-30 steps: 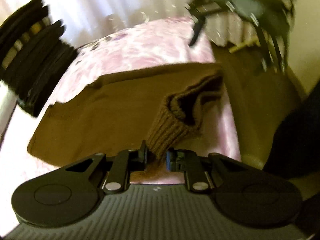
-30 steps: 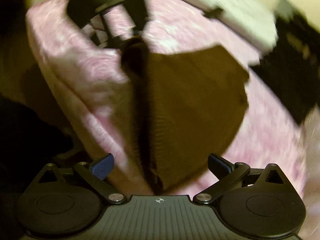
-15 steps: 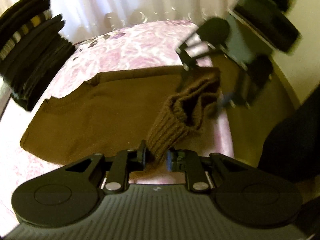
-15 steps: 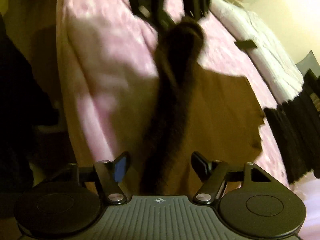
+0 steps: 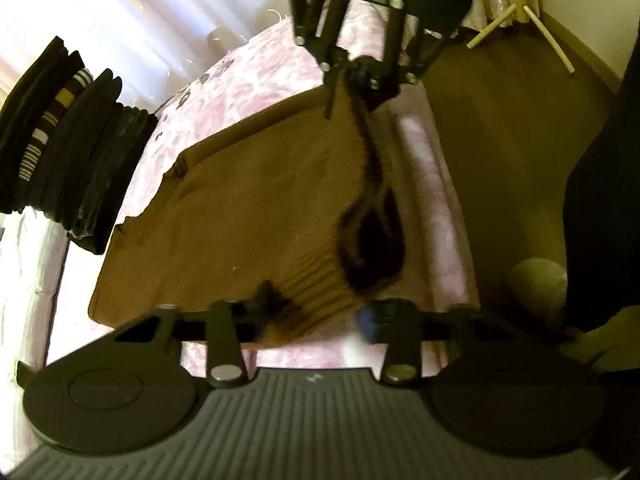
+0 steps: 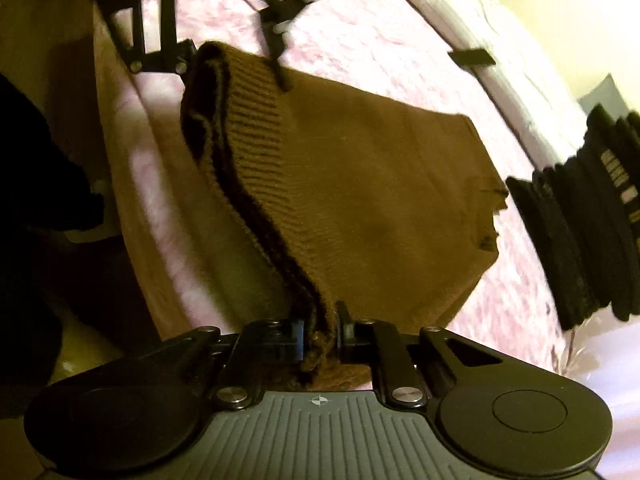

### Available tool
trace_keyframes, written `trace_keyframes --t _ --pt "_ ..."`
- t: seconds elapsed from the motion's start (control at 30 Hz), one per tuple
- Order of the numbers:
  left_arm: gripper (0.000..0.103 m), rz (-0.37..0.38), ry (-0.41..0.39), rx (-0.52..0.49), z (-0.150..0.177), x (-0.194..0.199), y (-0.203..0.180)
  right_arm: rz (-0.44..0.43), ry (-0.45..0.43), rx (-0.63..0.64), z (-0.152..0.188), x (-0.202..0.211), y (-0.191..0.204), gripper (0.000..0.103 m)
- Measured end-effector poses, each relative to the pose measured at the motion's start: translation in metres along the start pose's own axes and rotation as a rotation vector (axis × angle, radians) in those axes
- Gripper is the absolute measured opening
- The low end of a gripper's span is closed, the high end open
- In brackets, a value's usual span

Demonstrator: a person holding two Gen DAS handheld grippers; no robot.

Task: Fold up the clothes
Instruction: 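Lift the hem and fold it toward the collar with both grippers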

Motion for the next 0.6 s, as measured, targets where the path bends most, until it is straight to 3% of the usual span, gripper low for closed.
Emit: trace_keyframes --t 0.2,0.47,0.6 --pt "0.013 0.099 0.028 0.144 -0.014 0.031 0.019 -0.029 -0.021 -0.011 -0.008 0.046 -0.018 0.011" --pt "0.013 0.310 0.038 0.383 -0.044 0.108 0.009 -0.193 -0.025 -0.009 -0.016 0.134 -0.020 0.011" --pt "0.014 0.328 -0.003 0.546 -0.057 0.120 0.046 -0.199 -0.028 -0.017 -0.025 0.162 -0.053 0.011"
Point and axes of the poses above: each gripper's, at about its wrist camera, not at the fingertips, and x roughly against the way its jaws point, y to its left, z to its underside, the point moved 8 cm from there along -x, roughly the way its jaws point, and after that the axes turned 15 degrees about x, right-handed, at the moved point
